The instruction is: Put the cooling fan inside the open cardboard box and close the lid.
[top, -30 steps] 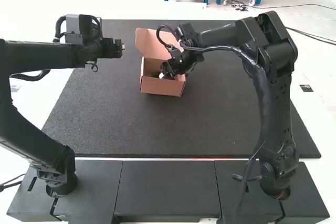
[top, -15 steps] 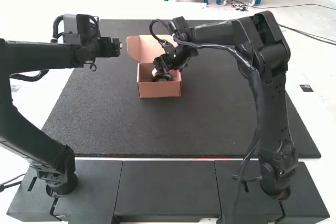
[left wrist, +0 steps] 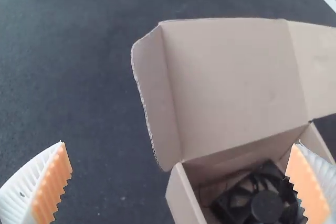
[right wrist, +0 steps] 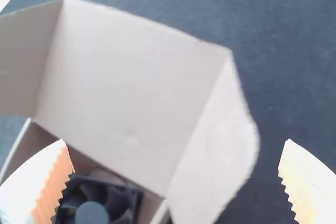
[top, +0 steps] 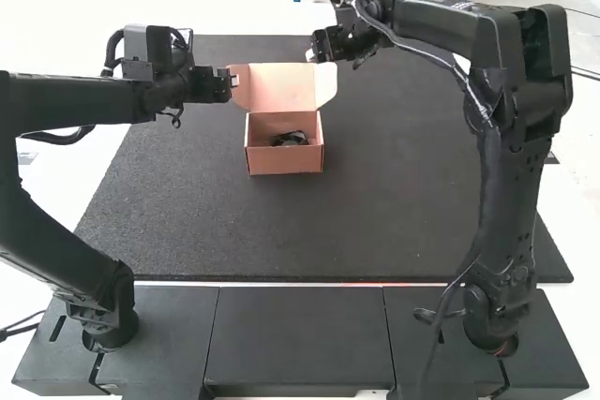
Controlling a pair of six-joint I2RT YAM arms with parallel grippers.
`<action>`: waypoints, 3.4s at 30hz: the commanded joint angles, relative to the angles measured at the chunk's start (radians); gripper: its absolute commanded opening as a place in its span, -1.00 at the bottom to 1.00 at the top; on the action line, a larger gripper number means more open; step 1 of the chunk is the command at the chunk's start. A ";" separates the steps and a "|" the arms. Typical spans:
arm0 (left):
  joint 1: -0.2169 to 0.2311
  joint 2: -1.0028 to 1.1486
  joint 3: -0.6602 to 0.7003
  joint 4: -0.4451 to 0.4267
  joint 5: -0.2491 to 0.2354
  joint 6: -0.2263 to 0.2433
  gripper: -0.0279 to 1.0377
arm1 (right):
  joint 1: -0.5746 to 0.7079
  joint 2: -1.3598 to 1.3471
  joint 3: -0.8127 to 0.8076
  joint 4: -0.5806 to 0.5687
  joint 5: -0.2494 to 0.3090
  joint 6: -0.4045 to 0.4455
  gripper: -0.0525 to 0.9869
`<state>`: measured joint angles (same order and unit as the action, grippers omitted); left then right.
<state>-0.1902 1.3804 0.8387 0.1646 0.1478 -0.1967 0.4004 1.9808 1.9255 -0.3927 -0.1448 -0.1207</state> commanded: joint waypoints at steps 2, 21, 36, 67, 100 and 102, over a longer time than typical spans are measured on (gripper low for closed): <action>0.003 -0.015 -0.010 0.042 0.019 -0.017 0.87 | -0.043 -0.014 -0.068 0.037 0.040 -0.020 0.85; 0.074 0.082 0.036 0.113 0.026 0.003 0.86 | -0.035 0.058 -0.146 0.281 0.045 -0.017 0.85; 0.075 0.082 0.037 0.119 0.032 0.010 0.86 | -0.041 0.062 -0.141 0.304 0.037 -0.019 0.51; 0.075 0.157 0.119 0.133 0.027 0.006 0.87 | -0.029 0.056 -0.152 0.288 -0.065 -0.027 -0.94; 0.069 0.398 0.300 0.056 0.119 0.010 0.23 | -0.029 0.018 -0.207 0.299 -0.110 -0.046 -0.93; 0.067 0.398 0.300 0.058 0.134 0.008 0.06 | -0.029 0.018 -0.207 0.299 -0.110 -0.046 -0.93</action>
<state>-0.1181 1.7699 1.1107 0.2188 0.2363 -0.1967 0.3588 2.0327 1.7390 -0.0788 -0.2222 -0.1509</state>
